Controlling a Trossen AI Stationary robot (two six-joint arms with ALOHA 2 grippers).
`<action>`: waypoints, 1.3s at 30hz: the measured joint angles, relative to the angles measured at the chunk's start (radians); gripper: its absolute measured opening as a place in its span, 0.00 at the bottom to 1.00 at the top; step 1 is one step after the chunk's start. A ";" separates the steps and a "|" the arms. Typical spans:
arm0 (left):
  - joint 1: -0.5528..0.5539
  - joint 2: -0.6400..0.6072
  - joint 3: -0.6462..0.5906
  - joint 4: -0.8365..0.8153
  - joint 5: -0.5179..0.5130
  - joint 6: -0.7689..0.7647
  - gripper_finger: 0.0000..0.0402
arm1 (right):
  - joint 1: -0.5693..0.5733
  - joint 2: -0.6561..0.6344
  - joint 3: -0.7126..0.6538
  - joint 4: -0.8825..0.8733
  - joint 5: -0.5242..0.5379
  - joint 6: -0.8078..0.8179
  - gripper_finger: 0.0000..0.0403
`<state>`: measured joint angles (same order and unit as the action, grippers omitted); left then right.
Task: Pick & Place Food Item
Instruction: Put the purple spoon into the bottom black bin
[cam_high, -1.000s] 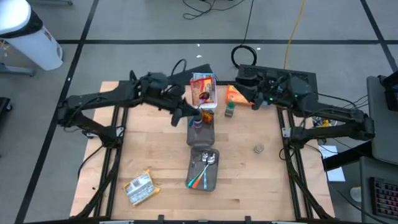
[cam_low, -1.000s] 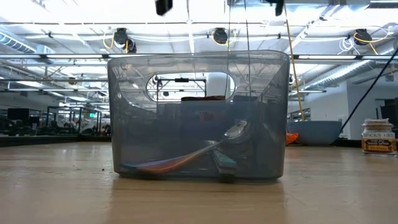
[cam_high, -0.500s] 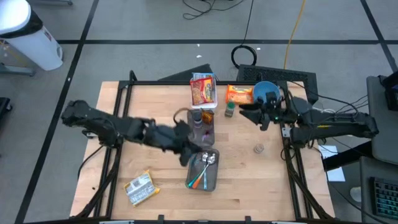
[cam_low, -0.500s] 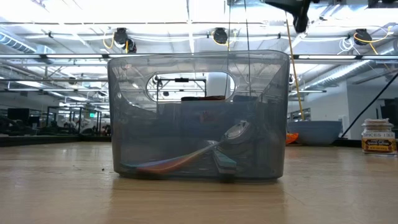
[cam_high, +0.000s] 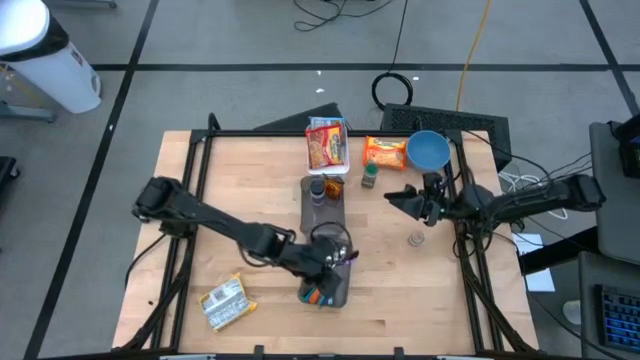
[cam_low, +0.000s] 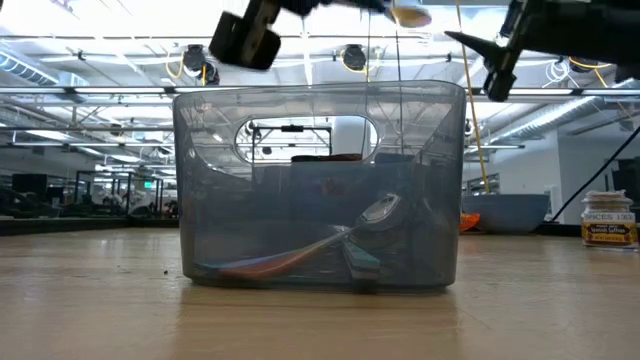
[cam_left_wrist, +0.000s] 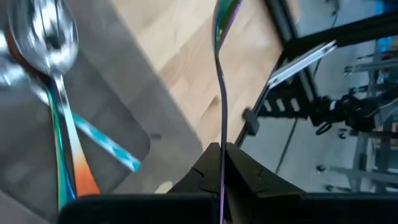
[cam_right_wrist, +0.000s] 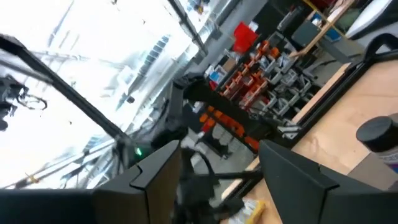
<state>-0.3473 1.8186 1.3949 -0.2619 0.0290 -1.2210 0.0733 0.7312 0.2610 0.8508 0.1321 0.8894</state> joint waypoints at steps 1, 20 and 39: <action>0.000 0.014 0.000 0.000 0.022 -0.014 0.02 | 0.011 0.000 -0.011 0.019 0.020 -0.001 0.52; 0.086 0.073 0.000 -0.247 0.159 -0.078 0.02 | 0.059 0.000 -0.035 0.048 0.058 -0.019 0.52; 0.127 0.120 0.001 -0.213 0.165 -0.067 0.02 | 0.058 0.000 -0.035 0.028 0.086 -0.040 0.52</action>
<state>-0.2199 1.9388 1.3957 -0.4753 0.1936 -1.2882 0.1314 0.7311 0.2264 0.8784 0.2179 0.8495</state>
